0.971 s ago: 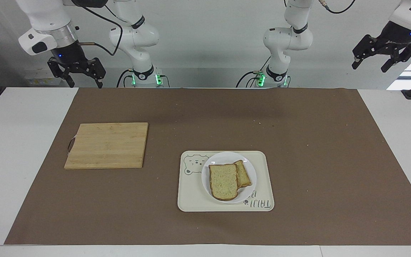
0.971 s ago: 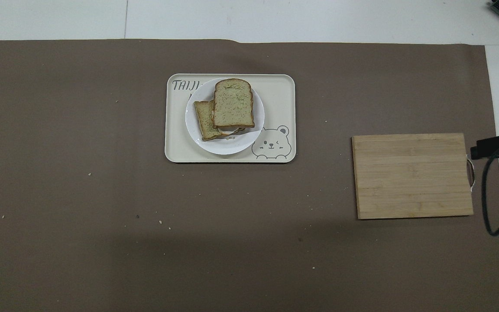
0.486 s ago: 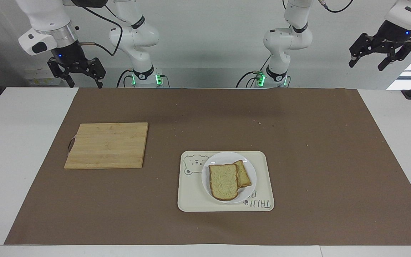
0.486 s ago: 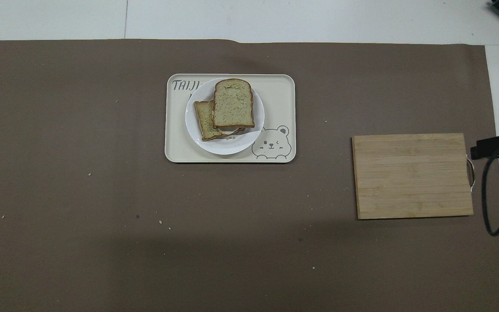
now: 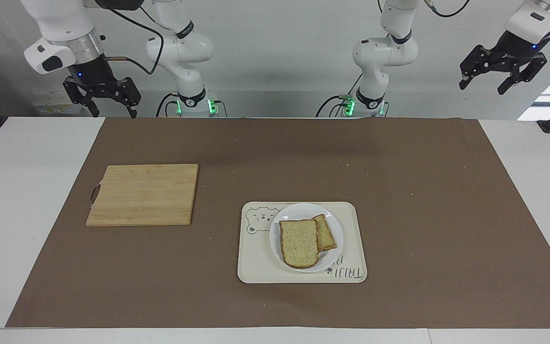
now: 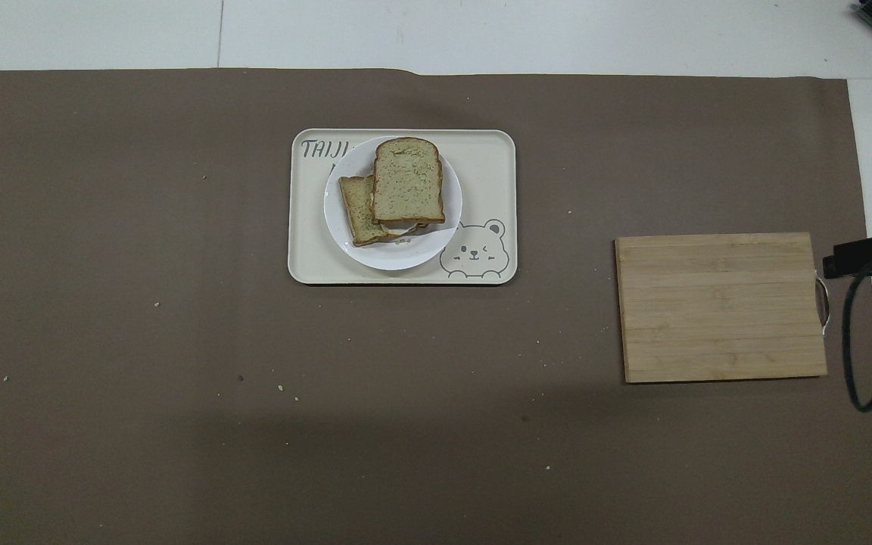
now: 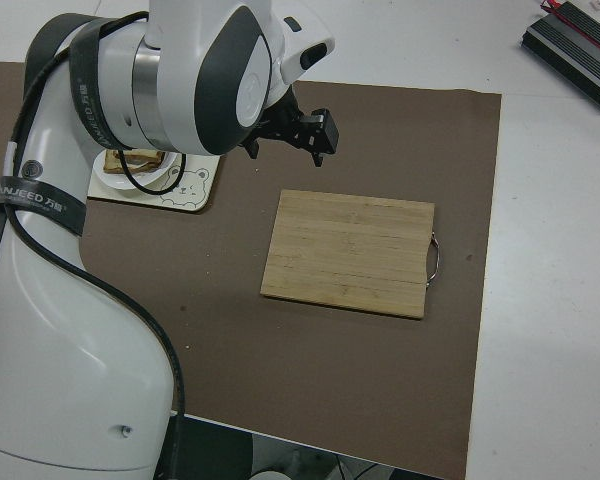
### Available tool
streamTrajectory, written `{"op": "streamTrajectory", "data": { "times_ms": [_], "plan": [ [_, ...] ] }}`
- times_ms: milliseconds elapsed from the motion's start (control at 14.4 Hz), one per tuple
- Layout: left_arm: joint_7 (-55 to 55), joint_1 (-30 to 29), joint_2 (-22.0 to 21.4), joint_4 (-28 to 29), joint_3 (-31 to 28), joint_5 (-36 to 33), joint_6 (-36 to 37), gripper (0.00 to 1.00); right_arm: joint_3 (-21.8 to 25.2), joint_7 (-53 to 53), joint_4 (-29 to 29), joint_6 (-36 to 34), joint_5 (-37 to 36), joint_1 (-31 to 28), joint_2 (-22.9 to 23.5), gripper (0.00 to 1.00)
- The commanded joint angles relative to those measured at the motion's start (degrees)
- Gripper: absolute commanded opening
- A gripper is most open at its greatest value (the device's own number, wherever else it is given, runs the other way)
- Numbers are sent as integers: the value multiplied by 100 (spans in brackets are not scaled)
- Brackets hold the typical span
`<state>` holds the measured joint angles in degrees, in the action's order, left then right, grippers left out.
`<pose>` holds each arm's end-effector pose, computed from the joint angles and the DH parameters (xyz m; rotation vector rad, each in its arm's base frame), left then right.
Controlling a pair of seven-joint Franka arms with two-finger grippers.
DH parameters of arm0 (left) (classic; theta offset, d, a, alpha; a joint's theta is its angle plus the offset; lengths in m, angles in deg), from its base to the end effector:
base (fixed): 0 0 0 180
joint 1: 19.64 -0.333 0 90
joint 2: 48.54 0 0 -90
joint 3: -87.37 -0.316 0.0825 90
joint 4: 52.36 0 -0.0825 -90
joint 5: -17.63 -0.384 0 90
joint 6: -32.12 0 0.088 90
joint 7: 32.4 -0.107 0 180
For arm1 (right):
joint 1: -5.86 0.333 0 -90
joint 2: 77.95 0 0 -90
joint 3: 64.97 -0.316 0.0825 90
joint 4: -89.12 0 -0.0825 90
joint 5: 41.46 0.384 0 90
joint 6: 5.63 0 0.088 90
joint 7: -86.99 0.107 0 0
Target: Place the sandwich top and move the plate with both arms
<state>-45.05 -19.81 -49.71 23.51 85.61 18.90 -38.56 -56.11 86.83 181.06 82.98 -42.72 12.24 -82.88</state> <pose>0.5047 0.0144 0.7186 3.0948 -0.3007 -0.1040 0.5247 -0.0291 0.6523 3.1313 -0.0641 0.0418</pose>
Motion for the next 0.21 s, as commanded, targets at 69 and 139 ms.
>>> {"op": "streamTrajectory", "data": {
  "times_ms": [69,139],
  "plan": [
    [149,71,-261,314,26,-232,-69,100,-7,-161,122,-46,-59,-50,-123,100],
    [157,79,-261,314,26,-258,-69,100,-7,-161,122,-72,-59,-50,-123,100]
  ]
}}
